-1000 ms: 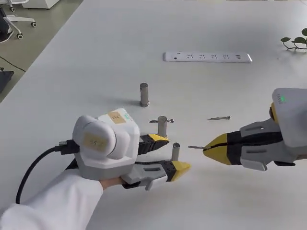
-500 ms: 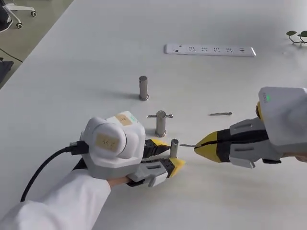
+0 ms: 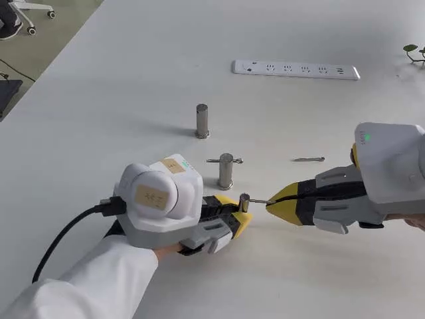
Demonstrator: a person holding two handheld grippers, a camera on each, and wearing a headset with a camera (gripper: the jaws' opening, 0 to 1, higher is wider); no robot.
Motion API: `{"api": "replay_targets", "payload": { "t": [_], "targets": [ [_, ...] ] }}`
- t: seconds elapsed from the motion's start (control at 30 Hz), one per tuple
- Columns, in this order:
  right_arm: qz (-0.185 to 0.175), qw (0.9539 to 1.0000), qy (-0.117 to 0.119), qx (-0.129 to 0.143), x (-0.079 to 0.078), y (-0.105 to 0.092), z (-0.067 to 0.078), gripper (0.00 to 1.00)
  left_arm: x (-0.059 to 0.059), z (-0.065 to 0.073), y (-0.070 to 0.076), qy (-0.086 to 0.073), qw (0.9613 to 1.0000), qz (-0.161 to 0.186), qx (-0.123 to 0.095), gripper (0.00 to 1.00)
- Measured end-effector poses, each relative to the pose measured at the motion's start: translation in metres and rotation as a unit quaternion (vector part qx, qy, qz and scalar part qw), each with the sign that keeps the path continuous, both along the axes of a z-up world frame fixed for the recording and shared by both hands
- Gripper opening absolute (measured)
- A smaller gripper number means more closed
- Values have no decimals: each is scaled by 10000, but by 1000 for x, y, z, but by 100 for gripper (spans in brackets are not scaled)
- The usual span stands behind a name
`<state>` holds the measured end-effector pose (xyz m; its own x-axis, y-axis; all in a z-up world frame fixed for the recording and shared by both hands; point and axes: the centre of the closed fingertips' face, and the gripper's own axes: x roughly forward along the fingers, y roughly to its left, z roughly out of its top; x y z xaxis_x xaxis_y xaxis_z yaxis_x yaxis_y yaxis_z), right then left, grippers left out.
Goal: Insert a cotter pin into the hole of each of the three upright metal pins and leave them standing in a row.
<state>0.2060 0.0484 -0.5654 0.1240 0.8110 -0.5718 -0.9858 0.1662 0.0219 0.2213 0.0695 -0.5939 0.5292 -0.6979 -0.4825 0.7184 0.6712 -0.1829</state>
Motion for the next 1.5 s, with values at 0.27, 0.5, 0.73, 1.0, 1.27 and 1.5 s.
{"api": "replay_targets", "payload": {
  "t": [0.27,0.5,0.73,1.0,1.27,1.5],
  "targets": [
    [-40,10000,59,-66,-3,6,-6,0,-1,-1,0,-59,10000,6,31,8],
    [-73,9999,46,-81,-3,11,-5,0,-2,-2,1,-33,10000,-18,86,8],
    [-59,9998,14,-213,-2,11,-5,0,-4,-8,1,-4,9996,-27,282,8],
    [61,9992,-115,-385,-1,14,-5,0,-5,-10,3,87,9993,-49,352,8],
    [210,9978,-219,-597,1,16,-6,0,-7,-11,4,54,9987,-113,491,8],
    [348,9965,-262,-720,-1,18,-7,0,-7,-9,5,-14,9985,-145,531,8]
  ]
}}
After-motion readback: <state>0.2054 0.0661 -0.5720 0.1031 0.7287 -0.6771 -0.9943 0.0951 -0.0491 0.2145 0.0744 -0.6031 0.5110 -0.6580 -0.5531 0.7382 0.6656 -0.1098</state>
